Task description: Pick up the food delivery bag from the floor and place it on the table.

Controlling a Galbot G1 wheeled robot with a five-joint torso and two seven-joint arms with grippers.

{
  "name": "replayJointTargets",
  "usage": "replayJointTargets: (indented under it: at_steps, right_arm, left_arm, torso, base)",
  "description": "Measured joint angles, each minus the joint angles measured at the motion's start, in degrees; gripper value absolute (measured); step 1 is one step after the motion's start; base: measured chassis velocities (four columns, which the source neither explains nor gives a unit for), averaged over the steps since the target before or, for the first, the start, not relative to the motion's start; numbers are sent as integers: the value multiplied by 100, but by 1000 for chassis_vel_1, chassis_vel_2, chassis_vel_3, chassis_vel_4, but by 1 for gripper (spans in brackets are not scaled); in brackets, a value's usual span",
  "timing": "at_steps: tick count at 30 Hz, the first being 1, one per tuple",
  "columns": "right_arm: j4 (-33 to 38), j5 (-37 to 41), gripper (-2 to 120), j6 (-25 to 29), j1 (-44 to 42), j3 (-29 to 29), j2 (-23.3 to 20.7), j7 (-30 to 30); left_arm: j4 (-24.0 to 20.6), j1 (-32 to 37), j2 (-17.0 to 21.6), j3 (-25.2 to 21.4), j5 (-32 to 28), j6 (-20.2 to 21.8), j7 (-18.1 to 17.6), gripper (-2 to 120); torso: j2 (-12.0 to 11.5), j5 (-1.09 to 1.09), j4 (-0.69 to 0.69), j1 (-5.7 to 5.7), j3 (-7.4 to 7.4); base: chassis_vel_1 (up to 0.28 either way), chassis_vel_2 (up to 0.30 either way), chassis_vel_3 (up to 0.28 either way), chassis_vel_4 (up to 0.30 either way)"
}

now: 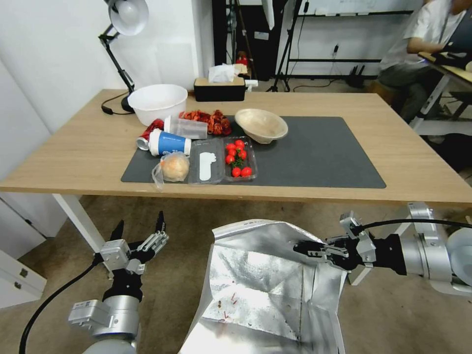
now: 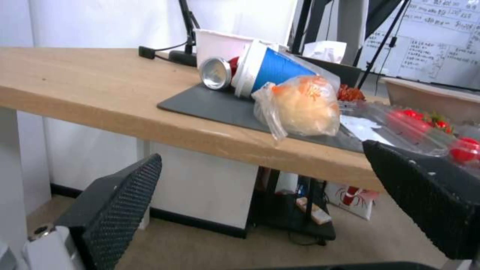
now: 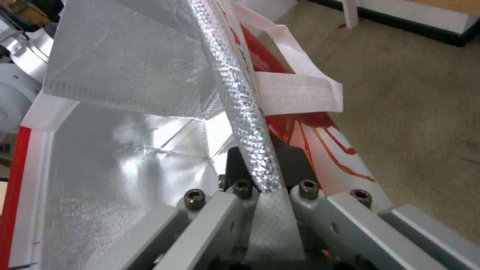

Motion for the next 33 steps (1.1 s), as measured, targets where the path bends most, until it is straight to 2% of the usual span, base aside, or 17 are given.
replayJointTargets:
  at_steps: [33]
  right_arm:
    - [-3,-21,0,8,-6,-4,10,12]
  left_arm:
    - [-2,7,23,-10,-10,-12,4,100]
  torso:
    - [874,0,0,376,500]
  base:
    - [0,0,0,0]
